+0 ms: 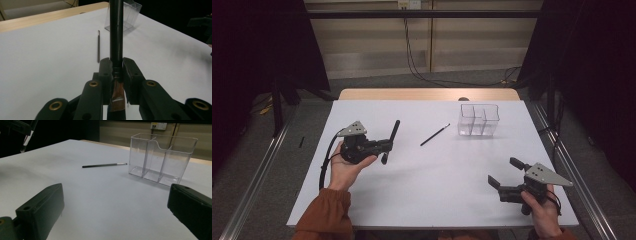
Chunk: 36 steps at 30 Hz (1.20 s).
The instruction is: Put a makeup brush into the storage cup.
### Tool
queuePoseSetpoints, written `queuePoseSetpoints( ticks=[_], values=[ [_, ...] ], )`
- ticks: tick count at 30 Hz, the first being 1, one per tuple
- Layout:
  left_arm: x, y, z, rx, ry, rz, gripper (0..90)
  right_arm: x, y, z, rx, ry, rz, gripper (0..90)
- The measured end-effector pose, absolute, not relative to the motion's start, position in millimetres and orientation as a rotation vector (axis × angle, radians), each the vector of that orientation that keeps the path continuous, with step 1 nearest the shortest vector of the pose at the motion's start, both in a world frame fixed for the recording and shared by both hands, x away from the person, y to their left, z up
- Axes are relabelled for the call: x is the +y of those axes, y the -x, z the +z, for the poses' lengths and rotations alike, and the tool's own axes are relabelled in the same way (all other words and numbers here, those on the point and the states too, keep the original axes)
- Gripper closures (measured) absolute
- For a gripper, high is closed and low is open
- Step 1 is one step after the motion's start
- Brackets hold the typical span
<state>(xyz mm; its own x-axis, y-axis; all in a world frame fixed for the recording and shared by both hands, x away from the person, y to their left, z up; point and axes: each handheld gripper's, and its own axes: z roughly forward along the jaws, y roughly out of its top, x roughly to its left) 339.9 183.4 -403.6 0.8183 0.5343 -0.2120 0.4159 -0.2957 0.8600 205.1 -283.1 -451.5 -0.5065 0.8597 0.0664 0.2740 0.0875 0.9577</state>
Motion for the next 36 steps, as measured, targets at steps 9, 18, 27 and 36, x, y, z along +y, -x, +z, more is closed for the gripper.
queuePoseSetpoints(
  ticks=[9,18,27,36],
  values=[
    [172.4,-330.7,-404.1,0.672,-1.95,0.111,78.2,-281.5,-205.6,-446.6,1.843,-1.085,1.439,0.0],
    [160.8,-322.3,-405.4,0.64,-1.964,0.069,78.2,-275.9,-207.0,-440.3,1.853,-1.059,1.459,0.0],
    [151.2,-316.6,-403.1,0.605,-1.989,0.046,78.2,-266.4,-209.1,-438.6,1.922,-1.011,1.467,0.0],
    [137.7,-311.8,-403.7,0.56,-2.025,0.003,78.1,-250.6,-219.7,-429.1,1.954,-0.948,1.503,0.0]
  ],
)
